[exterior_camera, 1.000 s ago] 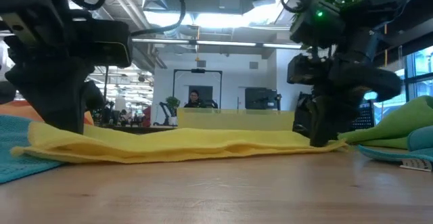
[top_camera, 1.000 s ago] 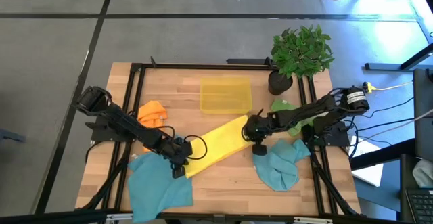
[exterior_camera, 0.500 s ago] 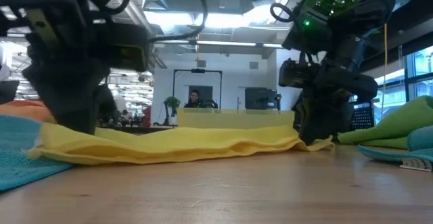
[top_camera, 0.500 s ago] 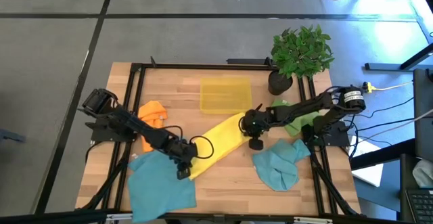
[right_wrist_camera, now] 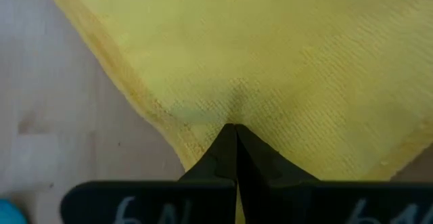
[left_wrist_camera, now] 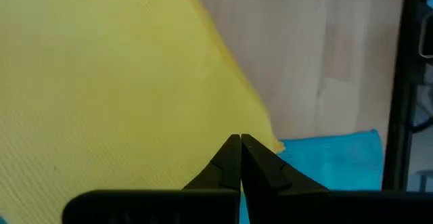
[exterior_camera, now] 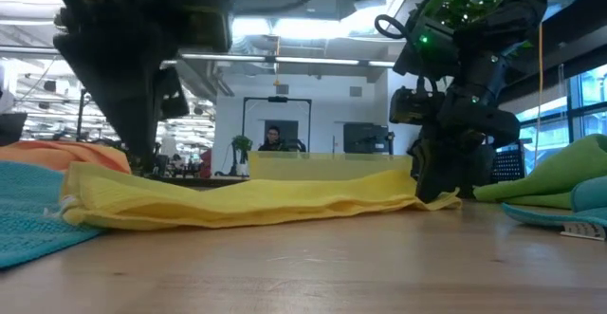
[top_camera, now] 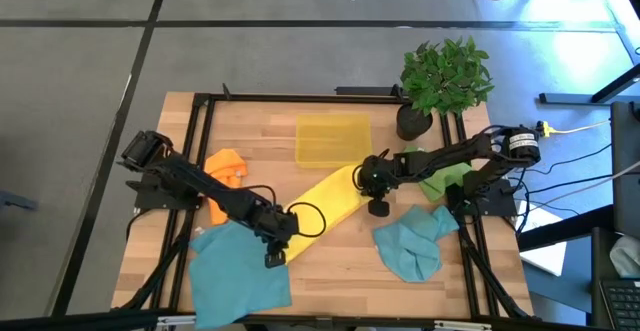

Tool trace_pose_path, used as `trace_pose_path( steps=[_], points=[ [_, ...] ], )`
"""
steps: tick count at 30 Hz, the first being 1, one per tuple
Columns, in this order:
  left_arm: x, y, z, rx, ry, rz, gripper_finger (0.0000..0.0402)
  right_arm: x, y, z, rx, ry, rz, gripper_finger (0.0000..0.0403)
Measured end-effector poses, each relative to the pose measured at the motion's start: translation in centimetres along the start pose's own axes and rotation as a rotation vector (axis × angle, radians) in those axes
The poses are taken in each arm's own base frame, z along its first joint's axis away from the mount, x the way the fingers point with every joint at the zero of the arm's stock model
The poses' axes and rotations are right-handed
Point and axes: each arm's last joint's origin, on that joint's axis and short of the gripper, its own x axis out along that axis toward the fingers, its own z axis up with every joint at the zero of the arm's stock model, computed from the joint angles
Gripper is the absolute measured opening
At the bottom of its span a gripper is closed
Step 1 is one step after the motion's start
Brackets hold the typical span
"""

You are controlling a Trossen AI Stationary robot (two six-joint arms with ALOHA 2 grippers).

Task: Fold microfiber towels
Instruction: Fold the yellow microfiber towel

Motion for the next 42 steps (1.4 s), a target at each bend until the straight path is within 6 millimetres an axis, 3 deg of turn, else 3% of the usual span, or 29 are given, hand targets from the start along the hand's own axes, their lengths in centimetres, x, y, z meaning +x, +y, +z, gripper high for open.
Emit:
trace_pose_path(
  steps=[12,21,31,37,42],
  points=[
    [-2.7,-2.3,0.5,0.137,-0.141,0.049,0.0,0.0,0.0,0.0,0.0,0.001,0.0,0.0008],
    [-5.6,-3.9,-1.5,0.283,-0.379,0.15,0.0,-0.8,0.0,0.3,0.0,-0.011,-0.008,0.0011],
    [-5.9,-1.0,-5.0,0.199,-0.593,0.038,0.0,-1.1,0.1,0.4,-0.003,-0.006,-0.006,0.0012],
    [-5.7,0.3,-5.5,0.149,-0.638,0.035,0.0,-1.8,0.2,0.3,-0.002,-0.007,-0.005,0.0016],
    [-5.7,0.4,-5.2,0.186,-0.663,0.059,0.0,-2.4,0.6,0.6,-0.014,-0.037,-0.001,0.0058]
  ],
)
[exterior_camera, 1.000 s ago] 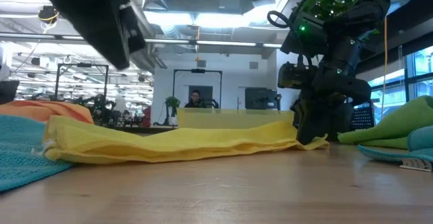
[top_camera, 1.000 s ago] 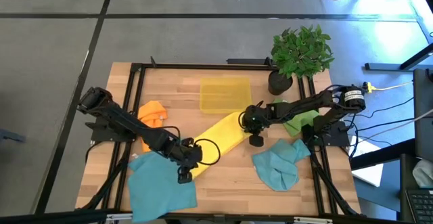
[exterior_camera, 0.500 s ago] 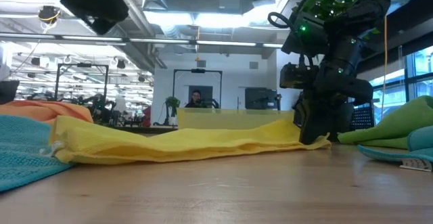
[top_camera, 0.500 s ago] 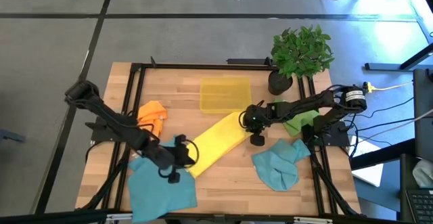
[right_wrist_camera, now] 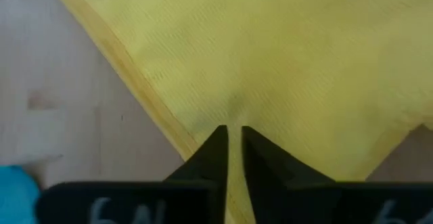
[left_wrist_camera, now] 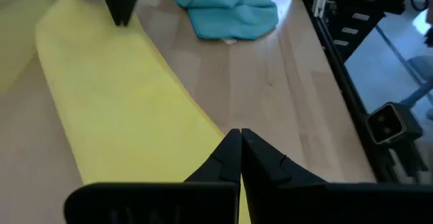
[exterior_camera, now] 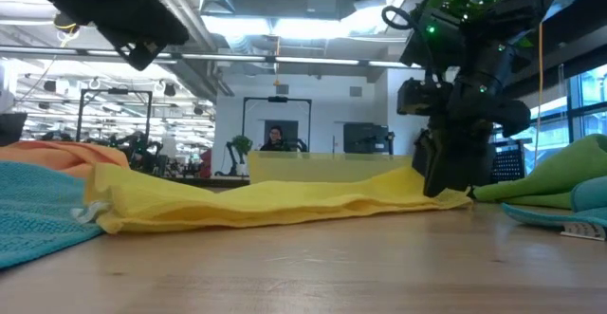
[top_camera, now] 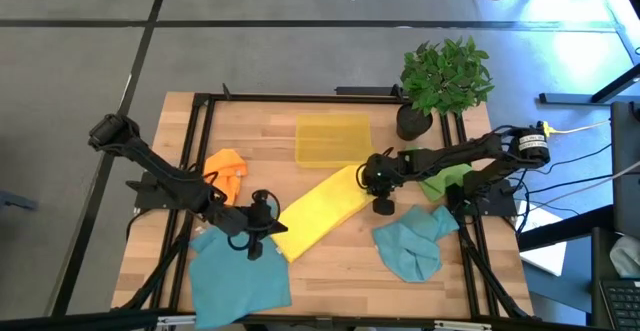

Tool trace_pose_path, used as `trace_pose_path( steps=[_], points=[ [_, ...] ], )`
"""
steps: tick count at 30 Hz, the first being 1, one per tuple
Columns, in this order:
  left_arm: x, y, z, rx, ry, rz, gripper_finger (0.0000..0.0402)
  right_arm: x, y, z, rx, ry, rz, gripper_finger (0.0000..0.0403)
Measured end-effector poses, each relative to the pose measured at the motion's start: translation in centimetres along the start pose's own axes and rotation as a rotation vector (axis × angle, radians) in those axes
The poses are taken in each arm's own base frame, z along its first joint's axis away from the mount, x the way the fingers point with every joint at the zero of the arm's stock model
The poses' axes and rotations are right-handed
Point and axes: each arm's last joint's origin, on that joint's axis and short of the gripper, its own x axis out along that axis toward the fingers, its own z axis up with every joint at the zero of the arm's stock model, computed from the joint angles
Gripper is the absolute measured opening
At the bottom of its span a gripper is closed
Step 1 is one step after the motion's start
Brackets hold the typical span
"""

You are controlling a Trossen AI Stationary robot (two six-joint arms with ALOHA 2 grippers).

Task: Fold microfiber towels
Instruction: Fold the yellow microfiber towel

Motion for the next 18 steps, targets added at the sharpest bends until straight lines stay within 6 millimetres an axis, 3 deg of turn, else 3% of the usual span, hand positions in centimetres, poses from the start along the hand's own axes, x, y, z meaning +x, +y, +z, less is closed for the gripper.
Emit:
trace_pose_path(
  steps=[8,18],
  points=[
    [0.0,0.0,0.1,0.103,-0.053,-0.011,0.0,-0.5,1.3,0.2,-0.026,-0.021,0.016,0.0142],
    [-0.2,2.4,-3.0,0.029,-0.241,-0.061,0.0,-2.0,3.1,2.1,-0.164,-0.144,-0.038,0.0151]
  ],
)
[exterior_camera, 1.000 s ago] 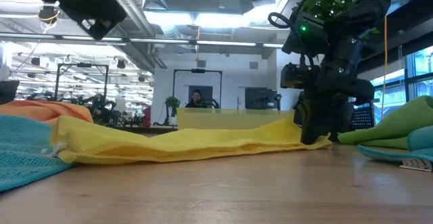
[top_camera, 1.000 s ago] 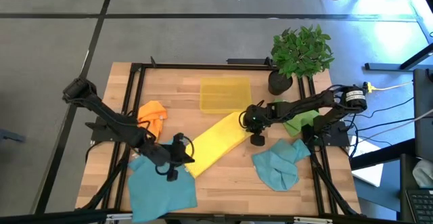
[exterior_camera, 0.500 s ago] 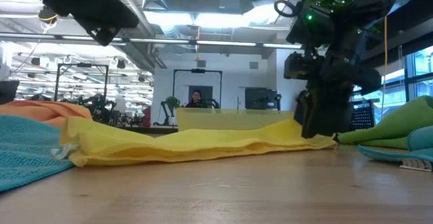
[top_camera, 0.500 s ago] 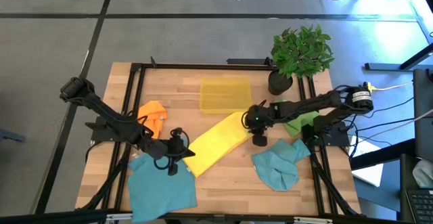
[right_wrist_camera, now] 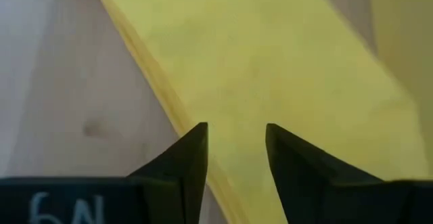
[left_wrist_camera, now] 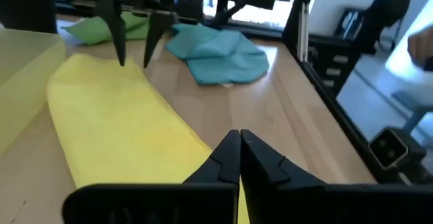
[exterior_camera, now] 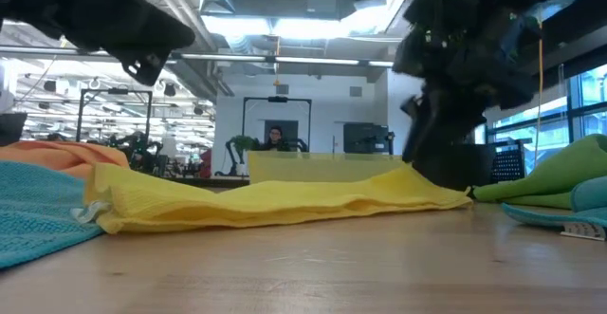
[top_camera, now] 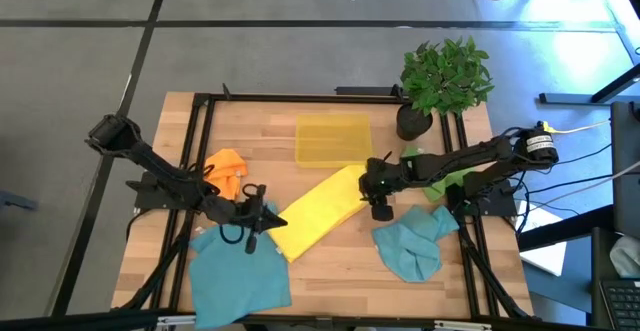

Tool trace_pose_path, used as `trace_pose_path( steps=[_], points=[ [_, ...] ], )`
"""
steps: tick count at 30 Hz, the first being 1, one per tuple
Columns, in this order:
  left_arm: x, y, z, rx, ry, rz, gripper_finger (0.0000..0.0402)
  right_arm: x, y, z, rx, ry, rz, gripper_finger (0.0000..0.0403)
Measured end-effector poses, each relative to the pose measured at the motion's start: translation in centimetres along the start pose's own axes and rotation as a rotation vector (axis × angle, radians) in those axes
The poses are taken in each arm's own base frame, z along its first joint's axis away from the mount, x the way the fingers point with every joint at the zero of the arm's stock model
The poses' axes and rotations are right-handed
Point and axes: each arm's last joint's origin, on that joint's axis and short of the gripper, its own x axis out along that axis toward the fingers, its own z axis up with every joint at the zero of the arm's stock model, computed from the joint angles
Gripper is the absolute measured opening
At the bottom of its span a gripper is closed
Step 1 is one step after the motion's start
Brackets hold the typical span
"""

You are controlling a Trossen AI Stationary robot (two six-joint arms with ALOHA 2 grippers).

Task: Fold microfiber towels
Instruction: Fold the yellow microfiber towel

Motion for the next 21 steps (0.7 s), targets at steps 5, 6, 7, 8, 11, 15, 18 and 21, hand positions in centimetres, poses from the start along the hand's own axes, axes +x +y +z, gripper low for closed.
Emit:
trace_pose_path(
  steps=[5,6,7,8,11,15,18,21],
  points=[
    [-0.1,0.5,0.2,-0.002,-0.065,0.032,0.0,-0.4,1.0,1.5,-0.049,-0.135,0.006,0.015],
    [-0.1,0.6,0.3,0.005,-0.073,0.045,0.0,-0.5,1.3,1.8,-0.06,-0.169,0.022,0.015],
    [0.0,0.7,0.4,0.015,-0.08,0.056,0.0,-0.4,1.7,2.2,-0.069,-0.211,0.039,0.015],
    [0.0,0.8,0.4,0.019,-0.086,0.067,0.0,-0.3,2.0,2.6,-0.081,-0.257,0.061,0.015],
    [0.1,1.2,0.6,0.037,-0.093,0.09,0.0,0.2,3.5,3.6,-0.139,-0.378,0.135,0.015],
    [0.3,1.6,0.7,0.034,-0.101,0.11,0.0,1.4,5.1,4.2,-0.205,-0.443,0.173,0.015],
    [0.3,1.8,0.8,0.032,-0.104,0.12,0.0,2.4,6.0,5.1,-0.223,-0.439,0.187,0.0154],
    [0.4,1.9,0.8,0.031,-0.104,0.124,0.0,3.8,7.1,6.0,-0.272,-0.429,0.198,0.0171]
  ],
)
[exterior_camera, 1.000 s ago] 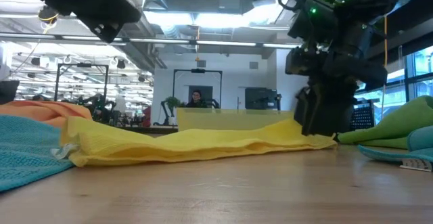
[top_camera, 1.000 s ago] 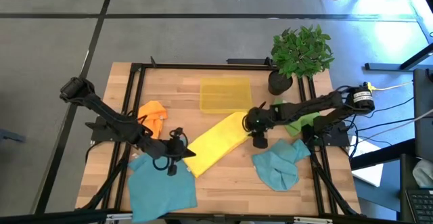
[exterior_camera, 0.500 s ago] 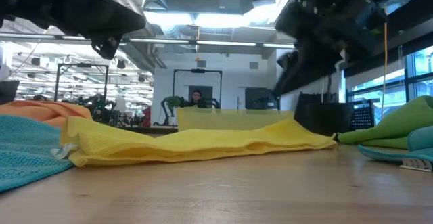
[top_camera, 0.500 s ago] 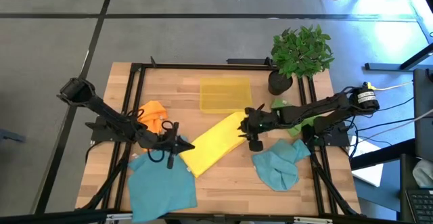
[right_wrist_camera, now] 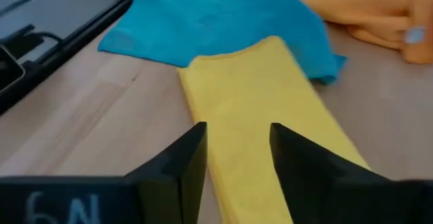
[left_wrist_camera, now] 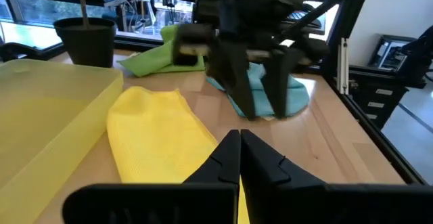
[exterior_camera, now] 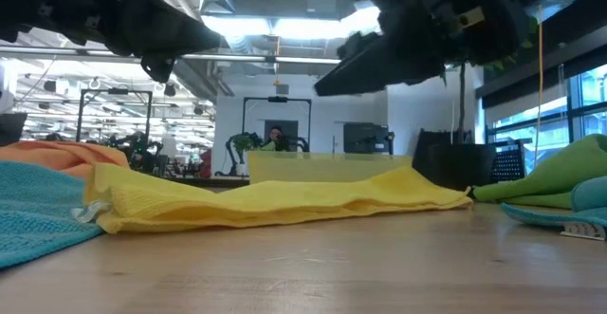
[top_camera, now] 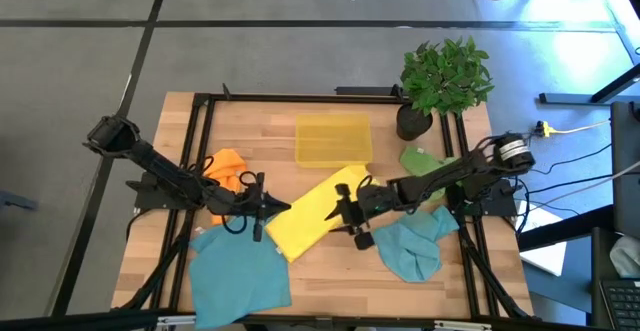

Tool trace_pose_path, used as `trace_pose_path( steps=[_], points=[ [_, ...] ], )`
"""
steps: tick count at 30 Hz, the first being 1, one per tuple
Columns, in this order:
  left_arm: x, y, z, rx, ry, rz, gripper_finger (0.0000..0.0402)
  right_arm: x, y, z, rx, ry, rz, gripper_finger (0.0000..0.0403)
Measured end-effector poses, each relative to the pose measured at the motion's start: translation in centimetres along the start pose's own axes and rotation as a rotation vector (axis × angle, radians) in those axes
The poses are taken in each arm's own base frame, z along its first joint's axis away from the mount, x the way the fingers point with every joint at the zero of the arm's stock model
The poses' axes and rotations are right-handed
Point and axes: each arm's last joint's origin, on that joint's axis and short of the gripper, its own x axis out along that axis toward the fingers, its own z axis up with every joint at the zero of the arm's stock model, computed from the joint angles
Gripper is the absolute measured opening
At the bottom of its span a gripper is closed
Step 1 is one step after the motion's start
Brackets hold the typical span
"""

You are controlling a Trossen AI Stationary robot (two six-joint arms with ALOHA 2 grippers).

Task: Fold microfiber towels
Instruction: Fold the yellow microfiber towel

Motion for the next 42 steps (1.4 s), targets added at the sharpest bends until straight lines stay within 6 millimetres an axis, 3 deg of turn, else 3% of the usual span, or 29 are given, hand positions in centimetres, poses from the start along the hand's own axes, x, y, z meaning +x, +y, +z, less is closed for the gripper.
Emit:
trace_pose_path(
  steps=[11,17,28,34,42],
  points=[
    [0.0,-0.1,0.0,0.0,0.001,-0.003,0.0,6.7,1.6,1.3,-0.035,0.024,0.077,0.0271],
    [0.0,0.0,0.0,-0.002,-0.005,0.013,0.0,9.8,2.7,0.9,-0.051,0.07,0.108,0.0275],
    [0.0,0.0,0.1,-0.008,-0.017,0.02,0.0,13.9,2.8,-0.7,-0.039,0.125,0.094,0.0275],
    [0.0,0.0,0.1,-0.007,-0.018,0.026,0.0,14.7,2.6,-0.7,-0.037,0.146,-0.01,0.0254],
    [0.0,0.0,0.1,-0.007,-0.02,0.034,0.0,14.6,2.5,-1.1,-0.059,0.189,-0.077,0.0165]
  ],
)
